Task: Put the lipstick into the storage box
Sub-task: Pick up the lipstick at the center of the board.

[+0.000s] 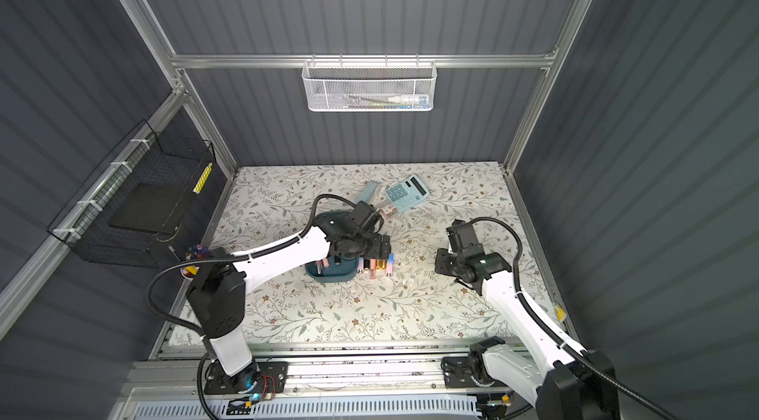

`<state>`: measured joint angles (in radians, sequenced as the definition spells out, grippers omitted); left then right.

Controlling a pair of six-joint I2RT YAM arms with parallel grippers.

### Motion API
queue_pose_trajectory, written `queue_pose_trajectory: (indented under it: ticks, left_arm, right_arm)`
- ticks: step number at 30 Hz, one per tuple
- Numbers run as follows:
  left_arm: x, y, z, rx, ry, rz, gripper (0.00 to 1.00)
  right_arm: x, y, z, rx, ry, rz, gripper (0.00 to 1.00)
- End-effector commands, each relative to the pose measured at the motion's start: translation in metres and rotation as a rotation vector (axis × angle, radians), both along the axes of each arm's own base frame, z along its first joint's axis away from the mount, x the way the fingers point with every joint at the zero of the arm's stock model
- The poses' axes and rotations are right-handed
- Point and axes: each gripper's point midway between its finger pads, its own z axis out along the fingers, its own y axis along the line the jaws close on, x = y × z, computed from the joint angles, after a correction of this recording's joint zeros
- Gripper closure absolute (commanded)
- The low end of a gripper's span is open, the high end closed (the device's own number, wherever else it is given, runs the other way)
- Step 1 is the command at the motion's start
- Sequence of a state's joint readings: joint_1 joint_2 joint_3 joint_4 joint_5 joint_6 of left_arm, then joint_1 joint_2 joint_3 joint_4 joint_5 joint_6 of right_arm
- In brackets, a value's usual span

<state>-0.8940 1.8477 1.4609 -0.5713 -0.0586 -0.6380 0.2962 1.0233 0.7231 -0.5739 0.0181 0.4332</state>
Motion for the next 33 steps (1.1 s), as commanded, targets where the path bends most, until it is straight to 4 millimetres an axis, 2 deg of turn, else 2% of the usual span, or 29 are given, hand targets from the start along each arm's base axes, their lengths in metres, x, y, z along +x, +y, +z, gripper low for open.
queue_pose_trajectory:
  ticks: [1, 11, 17, 22, 33]
  left_arm:
    - [-0.006, -0.004, -0.005, 0.075, 0.009, -0.003, 0.09]
    - [-0.031, -0.031, -0.047, 0.122, 0.032, -0.062, 0.15]
    - [-0.033, -0.039, -0.065, 0.135, 0.042, -0.059, 0.2]
    - [-0.029, -0.041, -0.07, 0.138, 0.041, -0.04, 0.26]
    - [-0.022, -0.041, -0.064, 0.195, 0.038, -0.031, 0.31]
  right_arm:
    - [-0.001, 0.001, 0.002, 0.032, -0.013, -0.015, 0.57]
    - [-0.01, -0.006, 0.0, 0.016, 0.017, -0.048, 0.59]
    - [-0.015, -0.017, 0.004, -0.018, -0.004, -0.08, 0.6]
    - [-0.012, -0.017, 0.004, -0.017, -0.008, -0.082, 0.6]
    - [-0.009, -0.015, -0.009, -0.01, 0.003, -0.071, 0.6]
